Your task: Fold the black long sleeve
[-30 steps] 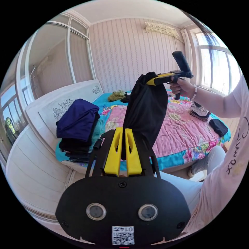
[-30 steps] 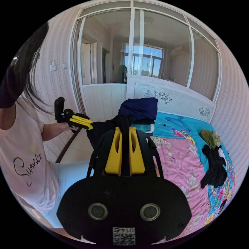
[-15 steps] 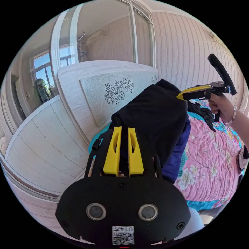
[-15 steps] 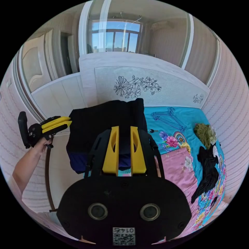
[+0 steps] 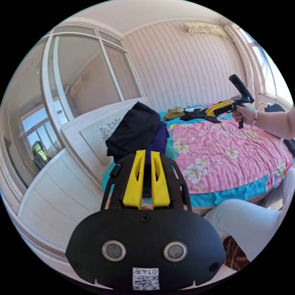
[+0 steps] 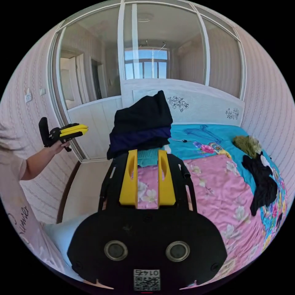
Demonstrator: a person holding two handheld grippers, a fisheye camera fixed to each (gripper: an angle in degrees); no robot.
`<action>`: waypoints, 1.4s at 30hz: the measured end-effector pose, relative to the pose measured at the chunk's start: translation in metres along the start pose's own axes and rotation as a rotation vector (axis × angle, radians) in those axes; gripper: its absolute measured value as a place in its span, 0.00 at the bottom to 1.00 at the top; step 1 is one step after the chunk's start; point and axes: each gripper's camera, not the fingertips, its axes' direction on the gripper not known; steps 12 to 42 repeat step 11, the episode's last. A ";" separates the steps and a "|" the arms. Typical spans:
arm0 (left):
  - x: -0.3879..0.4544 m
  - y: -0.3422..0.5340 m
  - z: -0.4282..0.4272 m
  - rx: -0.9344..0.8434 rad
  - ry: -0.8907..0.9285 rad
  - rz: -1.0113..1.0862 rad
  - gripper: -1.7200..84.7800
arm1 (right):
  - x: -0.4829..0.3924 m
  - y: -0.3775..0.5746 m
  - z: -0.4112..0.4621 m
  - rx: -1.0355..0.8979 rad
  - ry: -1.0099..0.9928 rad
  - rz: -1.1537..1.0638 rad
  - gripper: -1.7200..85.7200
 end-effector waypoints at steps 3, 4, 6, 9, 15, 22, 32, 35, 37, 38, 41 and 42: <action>0.076 -0.002 -0.008 0.013 0.172 0.043 0.06 | 0.007 0.124 -0.088 -0.078 0.122 0.218 0.14; 0.109 -0.008 -0.008 0.015 0.206 0.093 0.06 | 0.007 0.174 -0.126 -0.117 0.160 0.330 0.15; 0.160 -0.023 -0.007 0.023 0.228 0.165 0.06 | 0.002 0.243 -0.187 -0.161 0.250 0.500 0.15; 0.238 -0.057 0.000 0.061 0.416 0.261 0.06 | -0.017 0.342 -0.297 -0.136 0.476 0.794 0.15; 0.285 -0.082 0.003 0.097 0.550 0.290 0.06 | -0.034 0.404 -0.380 -0.043 0.646 0.979 0.15; 0.285 -0.082 0.003 0.097 0.550 0.290 0.06 | -0.034 0.404 -0.380 -0.043 0.646 0.979 0.15; 0.285 -0.082 0.003 0.097 0.550 0.290 0.06 | -0.034 0.404 -0.380 -0.043 0.646 0.979 0.15; 0.285 -0.082 0.003 0.097 0.550 0.290 0.06 | -0.034 0.404 -0.380 -0.043 0.646 0.979 0.15; 0.285 -0.082 0.003 0.097 0.550 0.290 0.06 | -0.034 0.404 -0.380 -0.043 0.646 0.979 0.15; 0.285 -0.082 0.003 0.097 0.550 0.290 0.06 | -0.034 0.404 -0.380 -0.043 0.646 0.979 0.15; 0.285 -0.082 0.003 0.097 0.550 0.290 0.06 | -0.034 0.404 -0.380 -0.043 0.646 0.979 0.15; 0.285 -0.082 0.003 0.097 0.550 0.290 0.06 | -0.034 0.404 -0.380 -0.043 0.646 0.979 0.15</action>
